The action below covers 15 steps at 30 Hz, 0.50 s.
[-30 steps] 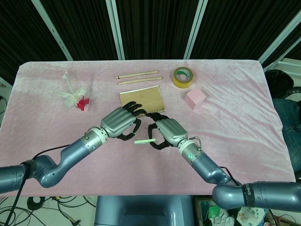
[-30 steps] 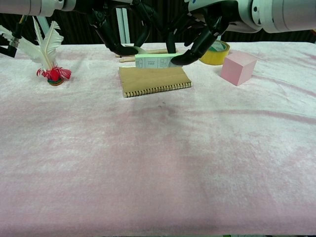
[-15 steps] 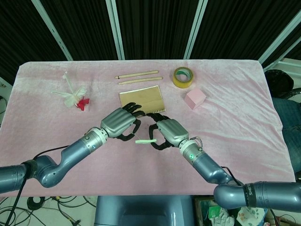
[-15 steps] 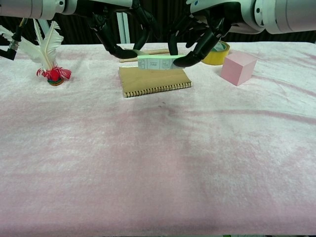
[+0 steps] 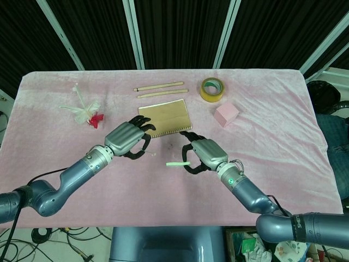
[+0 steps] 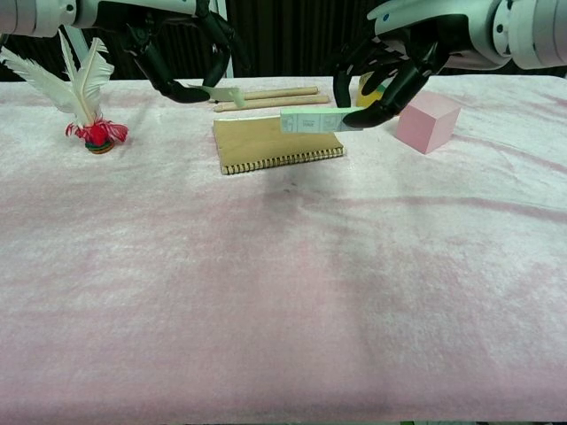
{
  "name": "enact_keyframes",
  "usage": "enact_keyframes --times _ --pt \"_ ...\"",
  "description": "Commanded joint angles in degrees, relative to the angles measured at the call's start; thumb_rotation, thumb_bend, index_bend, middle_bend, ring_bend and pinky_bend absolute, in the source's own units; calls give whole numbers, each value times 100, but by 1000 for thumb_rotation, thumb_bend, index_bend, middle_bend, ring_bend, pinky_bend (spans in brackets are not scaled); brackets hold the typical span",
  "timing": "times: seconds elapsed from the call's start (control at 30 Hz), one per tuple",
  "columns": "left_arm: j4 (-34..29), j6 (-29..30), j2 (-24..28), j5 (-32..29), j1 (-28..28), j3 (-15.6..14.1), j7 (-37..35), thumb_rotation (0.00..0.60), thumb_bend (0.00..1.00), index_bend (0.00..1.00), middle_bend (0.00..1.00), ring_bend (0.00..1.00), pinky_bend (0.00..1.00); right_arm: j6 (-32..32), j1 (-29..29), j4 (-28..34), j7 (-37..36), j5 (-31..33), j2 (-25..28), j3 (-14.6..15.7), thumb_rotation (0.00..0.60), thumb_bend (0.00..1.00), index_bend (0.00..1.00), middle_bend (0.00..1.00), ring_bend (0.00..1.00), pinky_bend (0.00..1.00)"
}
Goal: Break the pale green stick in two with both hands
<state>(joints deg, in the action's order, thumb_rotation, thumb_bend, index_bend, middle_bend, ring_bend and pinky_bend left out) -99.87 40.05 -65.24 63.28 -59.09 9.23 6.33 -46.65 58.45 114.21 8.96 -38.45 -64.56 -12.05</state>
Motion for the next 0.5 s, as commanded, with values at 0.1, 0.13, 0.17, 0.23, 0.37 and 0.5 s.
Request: enact_keyframes --times 0.1,0.13,0.17,0.23,0.37,0.5 --pt "41 128 137 347 302 -202 -204 600 554 665 180 0 0 -59 -141 -116 -28 -31 35 136 600 541 824 0 0 104" --pt "65 158 126 424 372 -255 -258 600 554 665 180 0 0 -75 -172 -148 -43 -32 8 165 600 536 824 0 0 104" --pt "107 172 101 508 435 -318 -304 600 554 665 179 0 0 -73 -196 -183 -58 -26 -35 197 600 526 824 0 0 104" --pt "236 156 13 644 535 -442 -392 600 554 666 177 0 0 -48 -220 -273 -57 -16 -158 270 600 513 824 0 0 104" --pt "591 99 -319 764 673 -582 -634 600 551 664 165 0 0 -330 -262 -542 170 -93 -618 443 600 510 823 0 0 104" --pt "975 163 -807 835 789 -626 -838 600 551 663 156 0 0 -906 -331 -875 517 -89 -1240 558 600 510 823 0 0 104"
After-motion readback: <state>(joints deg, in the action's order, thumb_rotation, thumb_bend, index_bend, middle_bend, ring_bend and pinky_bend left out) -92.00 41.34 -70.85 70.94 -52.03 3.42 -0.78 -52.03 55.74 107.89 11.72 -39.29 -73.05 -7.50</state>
